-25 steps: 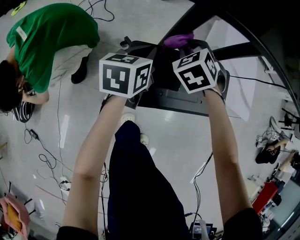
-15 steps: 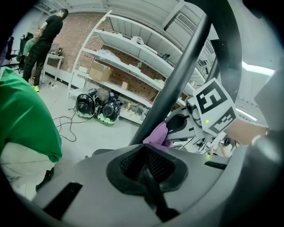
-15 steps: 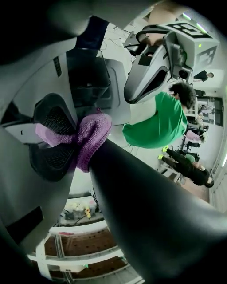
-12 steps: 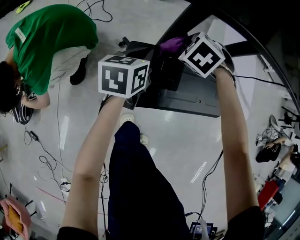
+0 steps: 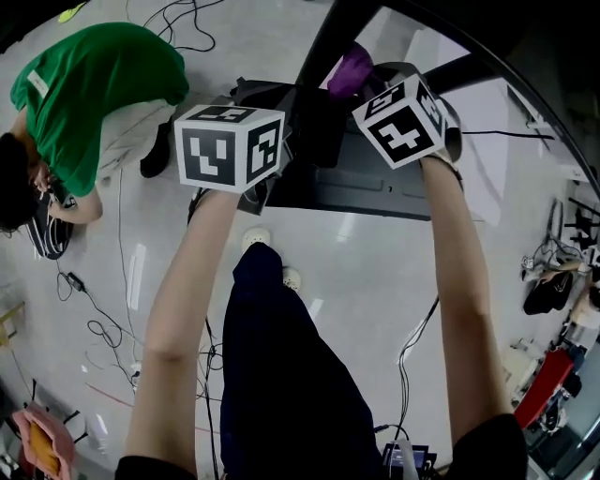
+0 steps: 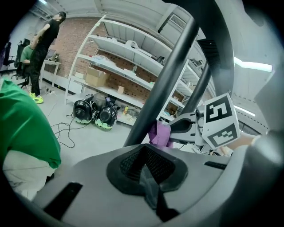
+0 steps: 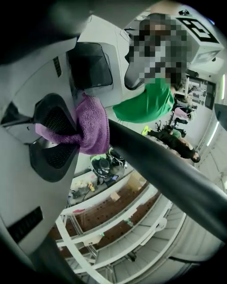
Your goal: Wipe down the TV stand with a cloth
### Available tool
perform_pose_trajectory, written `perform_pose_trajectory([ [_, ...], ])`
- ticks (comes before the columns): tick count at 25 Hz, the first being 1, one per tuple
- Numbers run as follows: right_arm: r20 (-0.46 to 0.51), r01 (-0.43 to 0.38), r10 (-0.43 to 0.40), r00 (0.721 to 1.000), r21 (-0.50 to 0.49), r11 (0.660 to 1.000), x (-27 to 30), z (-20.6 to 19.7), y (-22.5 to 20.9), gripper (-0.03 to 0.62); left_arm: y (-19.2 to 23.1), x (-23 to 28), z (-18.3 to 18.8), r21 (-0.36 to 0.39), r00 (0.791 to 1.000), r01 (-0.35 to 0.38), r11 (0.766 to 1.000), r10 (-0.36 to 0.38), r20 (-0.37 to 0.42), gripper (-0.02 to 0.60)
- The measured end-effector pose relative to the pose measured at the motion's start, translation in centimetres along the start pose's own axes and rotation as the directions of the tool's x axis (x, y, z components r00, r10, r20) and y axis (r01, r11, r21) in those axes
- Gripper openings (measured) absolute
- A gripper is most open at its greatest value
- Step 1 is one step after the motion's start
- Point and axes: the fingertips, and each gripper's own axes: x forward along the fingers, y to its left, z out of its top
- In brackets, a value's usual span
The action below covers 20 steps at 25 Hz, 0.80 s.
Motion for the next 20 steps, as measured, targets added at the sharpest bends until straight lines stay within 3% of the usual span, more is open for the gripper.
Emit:
perform_pose_trajectory([
  [5, 0.057, 0.191, -0.192, 0.980, 0.009, 0.981, -4.2, -1.1, -3.5, 0.069, -3.8, -0.1, 1.9, 0.047, 0.999, 0.034, 0.998, -0.035, 0.030, 0.006],
  [9, 0.141, 0.335, -0.336, 0.931, 0.033, 0.942, -8.3, -1.1, -6.2, 0.069, -6.7, 0.1, 3.3, 0.088, 0.997, 0.054, 0.995, -0.058, 0.047, 0.006],
  [15, 0.251, 0.541, -0.545, 0.800, 0.092, 0.836, -14.4, 0.3, -10.3, 0.069, -10.8, 0.5, 5.7, 0.130, 0.992, 0.105, 0.986, -0.114, 0.060, 0.006],
  [20, 0.313, 0.670, -0.643, 0.699, 0.027, 0.742, -17.4, 1.1, -11.7, 0.069, -12.6, 0.6, 7.3, 0.147, 0.989, 0.121, 0.982, -0.132, 0.070, 0.006],
])
